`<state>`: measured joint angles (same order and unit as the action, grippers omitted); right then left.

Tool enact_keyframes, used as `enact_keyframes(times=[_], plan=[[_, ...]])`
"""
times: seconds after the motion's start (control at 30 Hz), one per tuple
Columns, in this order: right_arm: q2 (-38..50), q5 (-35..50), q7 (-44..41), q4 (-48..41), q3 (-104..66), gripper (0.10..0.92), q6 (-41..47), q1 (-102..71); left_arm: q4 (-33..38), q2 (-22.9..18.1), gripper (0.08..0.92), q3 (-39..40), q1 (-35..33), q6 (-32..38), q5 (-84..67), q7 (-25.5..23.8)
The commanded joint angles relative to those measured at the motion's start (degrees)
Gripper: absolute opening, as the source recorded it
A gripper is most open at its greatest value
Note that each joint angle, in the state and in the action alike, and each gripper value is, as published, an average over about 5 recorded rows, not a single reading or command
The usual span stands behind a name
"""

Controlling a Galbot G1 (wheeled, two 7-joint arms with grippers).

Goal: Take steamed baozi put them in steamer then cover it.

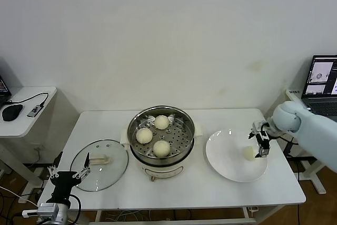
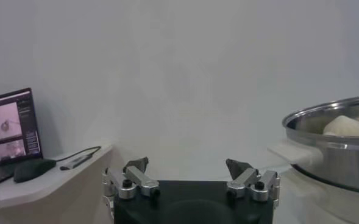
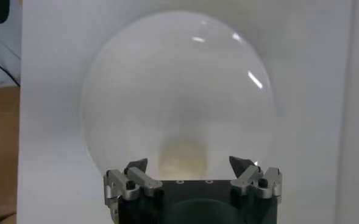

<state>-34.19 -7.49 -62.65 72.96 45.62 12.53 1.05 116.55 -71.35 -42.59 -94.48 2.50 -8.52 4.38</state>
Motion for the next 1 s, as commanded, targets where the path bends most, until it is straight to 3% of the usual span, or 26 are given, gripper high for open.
enact_keyframes(times=[0.03, 0.5, 1.0], plan=[[-6.68, -6.02, 0.37, -11.86, -9.39, 0.823, -2.10, -8.94, -0.08, -0.19, 0.823, -0.05, -0.05, 0.04, 0.14, -0.01], [-9.71, -8.46, 1.31, -15.04, -11.49, 0.800, -1.64, -10.16, -0.14, -0.45, 0.823, -0.23, -0.21, 0.26, 0.27, -0.01], [-7.15, -6.60, 0.22, -10.29, -7.99, 0.579, 0.11, -6.51, 0.07, -0.32, 0.823, -0.76, -0.40, 0.37, 0.20, 0.00]])
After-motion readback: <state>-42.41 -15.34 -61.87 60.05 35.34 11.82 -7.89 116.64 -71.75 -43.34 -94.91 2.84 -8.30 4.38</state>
